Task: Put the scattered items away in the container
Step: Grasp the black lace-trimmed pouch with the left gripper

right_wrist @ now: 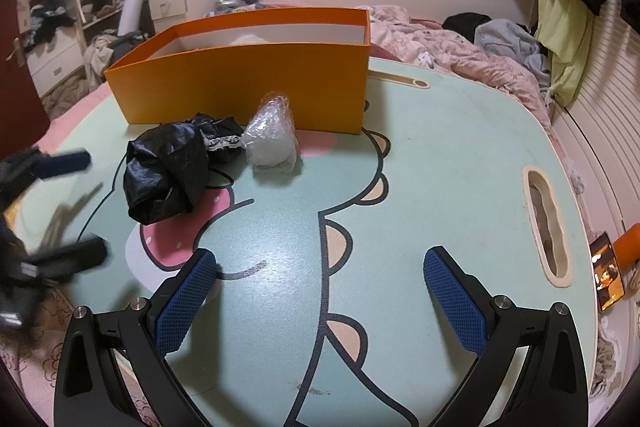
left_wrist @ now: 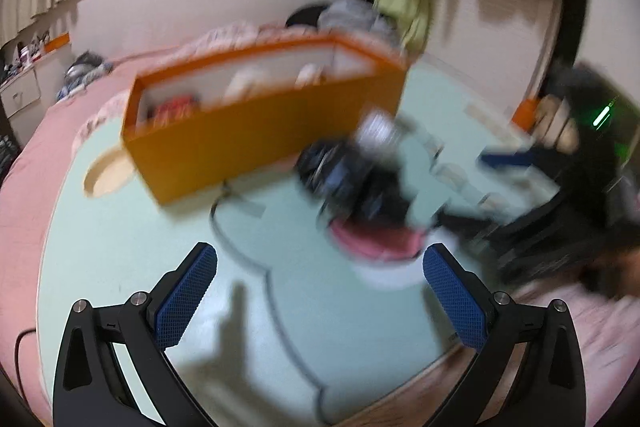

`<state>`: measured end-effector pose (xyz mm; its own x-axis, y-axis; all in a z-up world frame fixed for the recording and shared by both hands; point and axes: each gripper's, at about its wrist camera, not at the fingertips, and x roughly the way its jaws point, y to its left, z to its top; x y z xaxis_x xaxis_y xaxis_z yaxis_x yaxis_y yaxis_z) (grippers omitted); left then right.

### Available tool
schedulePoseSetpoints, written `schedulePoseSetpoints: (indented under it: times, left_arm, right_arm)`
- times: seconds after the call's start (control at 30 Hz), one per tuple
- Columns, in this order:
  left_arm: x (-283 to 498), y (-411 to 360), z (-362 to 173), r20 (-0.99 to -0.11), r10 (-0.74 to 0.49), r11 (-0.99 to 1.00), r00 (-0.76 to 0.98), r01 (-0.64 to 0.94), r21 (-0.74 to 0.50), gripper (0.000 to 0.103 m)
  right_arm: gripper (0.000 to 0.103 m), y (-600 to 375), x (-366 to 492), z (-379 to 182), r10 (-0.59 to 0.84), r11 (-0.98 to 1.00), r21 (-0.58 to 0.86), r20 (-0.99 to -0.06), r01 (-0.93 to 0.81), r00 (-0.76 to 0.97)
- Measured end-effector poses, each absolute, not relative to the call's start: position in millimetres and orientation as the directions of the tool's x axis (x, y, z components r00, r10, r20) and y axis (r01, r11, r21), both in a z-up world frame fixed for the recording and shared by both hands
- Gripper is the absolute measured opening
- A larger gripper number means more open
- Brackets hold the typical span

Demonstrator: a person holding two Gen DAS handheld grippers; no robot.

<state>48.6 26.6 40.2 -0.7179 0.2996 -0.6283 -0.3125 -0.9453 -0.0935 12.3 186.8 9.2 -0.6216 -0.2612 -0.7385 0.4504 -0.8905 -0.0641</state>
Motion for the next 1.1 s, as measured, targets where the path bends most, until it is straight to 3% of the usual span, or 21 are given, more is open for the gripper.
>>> schedulePoseSetpoints:
  times: [0.17, 0.33, 0.4, 1.1]
  left_arm:
    - [29.9, 46.6, 58.1, -0.616, 0.286, -0.945, -0.734, -0.323, -0.053, 0.101]
    - [-9.3, 59.6, 47.0, -0.671, 0.278, -0.949, -0.687, -0.306, -0.079, 0.08]
    - [-20.1, 61.0, 34.7, -0.713, 0.25, -0.953, -0.655, -0.298, -0.06, 0.039]
    - [29.7, 22.9, 13.1, -0.66, 0.244, -0.967, -0.71, -0.229, -0.111, 0.04]
  right_arm:
    - [0.103, 190.1, 12.5, 10.9, -0.241, -0.907, -0.065, -0.732, 0.417, -0.637]
    - [0.103, 191.5, 12.3, 11.4, -0.232, -0.914, -0.063, -0.73, 0.402, -0.643]
    - [0.103, 191.6, 12.2, 11.3, -0.233, -0.913, -0.063, -0.729, 0.402, -0.643]
    - [0.103, 191.6, 12.8, 10.0, -0.231, -0.914, -0.065, -0.729, 0.401, -0.644]
